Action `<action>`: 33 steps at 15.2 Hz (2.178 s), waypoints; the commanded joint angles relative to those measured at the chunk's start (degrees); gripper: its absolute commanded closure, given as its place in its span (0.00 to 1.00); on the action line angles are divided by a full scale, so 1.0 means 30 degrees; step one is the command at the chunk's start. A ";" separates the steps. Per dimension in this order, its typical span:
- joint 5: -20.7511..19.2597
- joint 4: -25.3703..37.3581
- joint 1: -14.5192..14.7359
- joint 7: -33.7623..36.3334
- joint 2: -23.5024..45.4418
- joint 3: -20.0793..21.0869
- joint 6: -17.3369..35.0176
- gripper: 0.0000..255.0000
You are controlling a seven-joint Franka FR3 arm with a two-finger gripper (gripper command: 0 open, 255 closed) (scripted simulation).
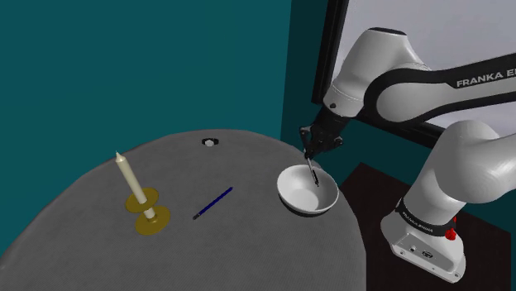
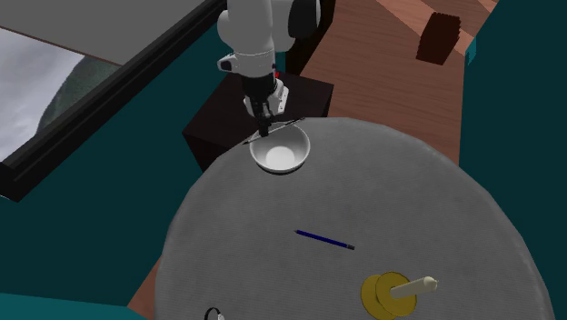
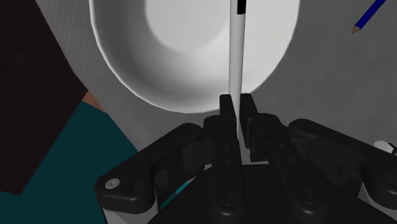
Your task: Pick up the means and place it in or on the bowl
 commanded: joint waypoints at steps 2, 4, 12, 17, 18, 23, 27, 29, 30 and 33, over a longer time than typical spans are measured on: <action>0.0364 -0.0572 0.0191 -0.0128 0.0492 0.0224 0.1052 1.00; 0.0618 -0.0904 0.0318 -0.0216 0.0921 0.0377 0.1799 1.00; 0.1549 -0.1842 0.0772 -0.0589 0.2774 0.0843 0.4540 1.00; 0.1550 -0.1841 0.0773 -0.0590 0.2778 0.0842 0.4543 1.00; 0.1548 -0.1840 0.0772 -0.0589 0.2774 0.0841 0.4537 1.00; 0.1548 -0.1840 0.0772 -0.0589 0.2774 0.0841 0.4537 0.00; 0.0549 -0.1353 0.0471 -0.0208 -0.0254 0.0167 0.1031 0.00; 0.0273 -0.1158 0.0399 -0.0121 -0.0913 -0.0048 0.0182 0.00; 0.0273 -0.1158 0.0399 -0.0121 -0.0913 -0.0048 0.0182 0.00; 0.0273 -0.1158 0.0399 -0.0120 -0.0913 -0.0049 0.0182 0.00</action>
